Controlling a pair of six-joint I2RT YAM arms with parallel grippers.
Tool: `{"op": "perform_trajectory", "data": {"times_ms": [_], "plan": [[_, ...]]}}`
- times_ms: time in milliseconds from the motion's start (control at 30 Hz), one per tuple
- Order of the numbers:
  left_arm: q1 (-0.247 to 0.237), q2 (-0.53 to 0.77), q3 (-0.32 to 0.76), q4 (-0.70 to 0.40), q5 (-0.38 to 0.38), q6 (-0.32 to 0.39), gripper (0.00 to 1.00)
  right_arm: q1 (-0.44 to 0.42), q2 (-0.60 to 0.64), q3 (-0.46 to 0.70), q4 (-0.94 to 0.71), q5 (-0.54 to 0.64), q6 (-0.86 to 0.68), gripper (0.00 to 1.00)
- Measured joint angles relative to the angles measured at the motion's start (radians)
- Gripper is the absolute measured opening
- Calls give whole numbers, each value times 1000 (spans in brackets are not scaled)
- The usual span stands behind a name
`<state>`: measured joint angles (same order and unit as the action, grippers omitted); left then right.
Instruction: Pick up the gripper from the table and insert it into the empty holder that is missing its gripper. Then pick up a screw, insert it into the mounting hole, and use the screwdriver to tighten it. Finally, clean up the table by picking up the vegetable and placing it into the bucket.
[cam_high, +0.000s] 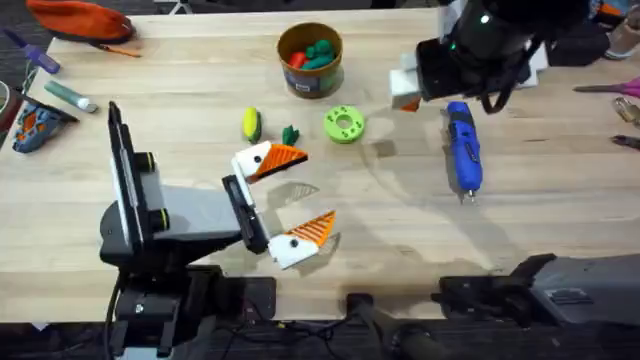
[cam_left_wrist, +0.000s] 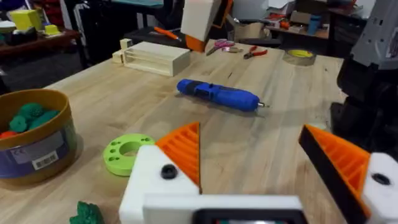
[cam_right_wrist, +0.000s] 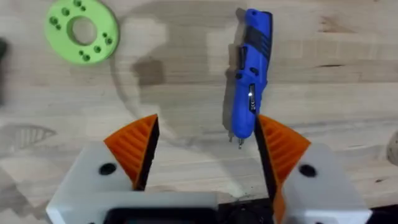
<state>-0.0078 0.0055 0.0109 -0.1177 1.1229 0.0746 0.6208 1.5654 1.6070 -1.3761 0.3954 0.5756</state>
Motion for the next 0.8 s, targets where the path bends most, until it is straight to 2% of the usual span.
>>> {"op": "perform_trajectory", "data": {"times_ms": [200, 800], "plan": [[0, 0, 0, 0, 0, 0, 985, -43, 0, 0, 0, 0, 5, 882], [0, 0, 0, 0, 0, 0, 985, -43, 0, 0, 0, 0, 5, 882]]}}
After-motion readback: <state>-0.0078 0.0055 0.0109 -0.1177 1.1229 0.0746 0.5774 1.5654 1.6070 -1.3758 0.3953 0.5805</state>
